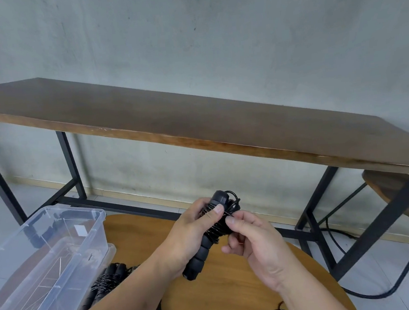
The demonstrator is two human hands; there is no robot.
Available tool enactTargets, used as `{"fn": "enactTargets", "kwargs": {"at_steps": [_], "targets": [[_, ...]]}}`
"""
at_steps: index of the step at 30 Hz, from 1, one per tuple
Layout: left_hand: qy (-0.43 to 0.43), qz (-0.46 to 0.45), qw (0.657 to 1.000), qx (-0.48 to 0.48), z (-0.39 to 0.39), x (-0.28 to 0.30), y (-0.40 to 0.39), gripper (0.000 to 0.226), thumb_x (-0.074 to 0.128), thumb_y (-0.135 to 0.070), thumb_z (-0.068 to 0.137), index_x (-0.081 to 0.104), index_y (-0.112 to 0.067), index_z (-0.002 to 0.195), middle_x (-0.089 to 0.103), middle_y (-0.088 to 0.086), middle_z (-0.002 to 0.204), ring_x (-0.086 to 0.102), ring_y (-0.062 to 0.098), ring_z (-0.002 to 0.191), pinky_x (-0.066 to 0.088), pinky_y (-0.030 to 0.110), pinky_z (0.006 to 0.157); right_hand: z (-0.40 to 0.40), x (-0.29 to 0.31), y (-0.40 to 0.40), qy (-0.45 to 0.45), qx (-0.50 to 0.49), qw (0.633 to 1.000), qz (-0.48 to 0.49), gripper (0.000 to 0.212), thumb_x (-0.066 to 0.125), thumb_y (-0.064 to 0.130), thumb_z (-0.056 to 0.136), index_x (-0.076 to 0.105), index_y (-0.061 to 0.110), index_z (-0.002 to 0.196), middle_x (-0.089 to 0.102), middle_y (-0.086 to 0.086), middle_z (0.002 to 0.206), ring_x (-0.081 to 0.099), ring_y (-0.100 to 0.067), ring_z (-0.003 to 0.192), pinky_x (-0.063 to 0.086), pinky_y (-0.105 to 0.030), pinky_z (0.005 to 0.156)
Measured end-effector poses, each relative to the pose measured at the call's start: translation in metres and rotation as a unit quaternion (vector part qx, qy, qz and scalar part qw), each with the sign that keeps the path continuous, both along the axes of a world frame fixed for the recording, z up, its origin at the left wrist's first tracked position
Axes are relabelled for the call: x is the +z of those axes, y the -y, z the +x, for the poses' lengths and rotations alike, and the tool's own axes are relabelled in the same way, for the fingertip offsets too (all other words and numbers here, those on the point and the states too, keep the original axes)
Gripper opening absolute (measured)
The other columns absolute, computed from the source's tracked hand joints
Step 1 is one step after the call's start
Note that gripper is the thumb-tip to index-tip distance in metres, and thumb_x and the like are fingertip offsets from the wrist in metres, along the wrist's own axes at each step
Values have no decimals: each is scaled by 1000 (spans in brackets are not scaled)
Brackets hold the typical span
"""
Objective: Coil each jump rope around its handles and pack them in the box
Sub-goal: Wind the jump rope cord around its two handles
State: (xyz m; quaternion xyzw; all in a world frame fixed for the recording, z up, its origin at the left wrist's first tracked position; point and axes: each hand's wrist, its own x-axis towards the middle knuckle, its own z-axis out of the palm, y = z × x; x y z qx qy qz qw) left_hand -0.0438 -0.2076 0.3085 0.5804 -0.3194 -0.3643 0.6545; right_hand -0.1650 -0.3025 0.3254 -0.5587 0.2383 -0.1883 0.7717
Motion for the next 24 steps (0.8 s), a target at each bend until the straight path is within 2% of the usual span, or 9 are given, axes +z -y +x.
{"fn": "enactTargets", "kwargs": {"at_steps": [2, 4, 7, 10, 14, 18, 20, 22, 24], "targets": [[21, 7, 1000, 8, 2, 0, 1, 37, 63, -54, 80, 67, -31, 109, 72, 6, 103, 68, 22, 93, 52, 33, 84, -1, 1, 1, -1, 1, 1000, 0, 12, 63, 4, 91, 65, 9, 80, 58, -2, 70, 60, -17, 62, 58, -30, 60], [46, 17, 999, 16, 3, -1, 1, 41, 62, -61, 77, 65, -37, 110, 73, 0, 101, 68, 18, 97, 52, 33, 87, -2, 4, 2, -20, -15, 1000, -1, 14, 63, -1, 91, 67, 9, 82, 63, -5, 77, 66, -19, 67, 57, -28, 57], [78, 28, 996, 45, 2, 0, 3, 42, 59, -62, 77, 62, -40, 113, 74, -6, 98, 69, 9, 88, 51, 24, 77, 2, 6, 4, -33, -61, 997, 22, 20, 61, -11, 88, 66, 4, 99, 70, -6, 71, 68, -17, 61, 53, -23, 48], [66, 22, 996, 52, 3, 5, 3, 39, 58, -58, 79, 63, -38, 112, 74, -4, 95, 68, 8, 82, 48, 20, 71, 4, 6, 4, -13, -74, 996, 52, 25, 61, -13, 87, 65, 3, 106, 69, -6, 67, 66, -17, 60, 52, -22, 49], [-59, -3, 997, 45, 6, 8, 0, 43, 66, -54, 85, 66, -19, 109, 72, 11, 91, 64, 27, 72, 49, 35, 66, 2, 1, 13, -16, -62, 994, 90, 24, 62, -12, 85, 63, -3, 108, 66, -8, 68, 64, -16, 56, 54, -22, 50], [-264, -19, 964, -23, 10, 15, -3, 55, 62, -50, 85, 68, -2, 110, 65, 21, 81, 62, 30, 61, 50, 32, 56, -5, -9, 29, -54, -69, 994, 59, 23, 66, -10, 84, 63, -5, 107, 67, -8, 68, 64, -15, 57, 55, -21, 52], [-314, -33, 947, -52, 10, 18, -1, 51, 58, -49, 88, 72, -3, 105, 64, 21, 81, 62, 30, 62, 52, 32, 56, -5, -14, 35, -60, -85, 994, 45, 23, 66, -9, 85, 62, -4, 107, 67, -8, 70, 65, -15, 58, 56, -21, 54], [-272, -37, 961, -33, 10, 17, 2, 50, 58, -51, 89, 70, -6, 107, 66, 19, 83, 63, 29, 64, 52, 33, 57, -1, -16, 32, -66, -85, 994, 15, 20, 66, -8, 86, 63, -3, 106, 66, -9, 71, 64, -16, 59, 56, -23, 56], [-72, 10, 997, 20, 11, 16, 4, 46, 60, -55, 89, 64, -17, 114, 71, 11, 89, 65, 23, 69, 53, 36, 62, 5, -19, 23, -79, -67, 994, -37, 15, 66, -7, 87, 65, -2, 101, 64, -11, 75, 64, -17, 61, 57, -26, 59]]}}
